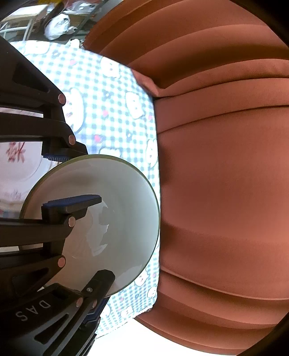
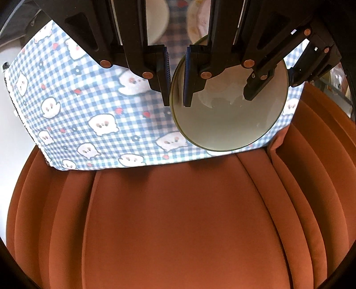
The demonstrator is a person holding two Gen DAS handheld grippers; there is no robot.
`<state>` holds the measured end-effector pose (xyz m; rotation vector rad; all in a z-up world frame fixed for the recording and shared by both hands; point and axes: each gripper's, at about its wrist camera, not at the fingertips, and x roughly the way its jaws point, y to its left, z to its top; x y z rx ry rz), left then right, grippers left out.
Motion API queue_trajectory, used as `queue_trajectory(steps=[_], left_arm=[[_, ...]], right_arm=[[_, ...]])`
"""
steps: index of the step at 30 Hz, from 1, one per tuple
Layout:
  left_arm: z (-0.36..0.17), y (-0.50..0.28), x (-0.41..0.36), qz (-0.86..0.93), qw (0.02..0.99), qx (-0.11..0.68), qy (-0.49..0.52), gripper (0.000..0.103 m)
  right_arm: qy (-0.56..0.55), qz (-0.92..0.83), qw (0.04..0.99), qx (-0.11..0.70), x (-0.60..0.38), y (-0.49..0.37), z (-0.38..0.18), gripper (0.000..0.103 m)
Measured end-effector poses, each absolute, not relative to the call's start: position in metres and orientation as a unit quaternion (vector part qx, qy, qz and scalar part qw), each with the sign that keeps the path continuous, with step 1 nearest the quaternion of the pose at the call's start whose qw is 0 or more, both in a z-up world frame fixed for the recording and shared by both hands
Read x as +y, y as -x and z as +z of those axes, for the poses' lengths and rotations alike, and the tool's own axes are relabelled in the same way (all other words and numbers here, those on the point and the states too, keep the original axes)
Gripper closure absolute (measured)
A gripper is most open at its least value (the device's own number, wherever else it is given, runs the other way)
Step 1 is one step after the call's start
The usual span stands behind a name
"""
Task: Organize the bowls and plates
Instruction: 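Lift the small bowl and carry it to the other bowls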
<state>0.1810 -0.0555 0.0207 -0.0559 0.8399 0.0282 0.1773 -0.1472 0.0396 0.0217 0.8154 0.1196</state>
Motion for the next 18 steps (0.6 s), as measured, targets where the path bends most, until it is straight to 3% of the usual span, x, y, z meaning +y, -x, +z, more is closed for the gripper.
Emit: queue_trajectory(steps=[18], left_arm=[[-0.021, -0.137, -0.144, 0.039, 0.896, 0.442, 0.029, 0.079]], right_arm=[[0.002, 0.086, 0.901, 0.426, -0.255, -0.14, -0.006, 0.09]])
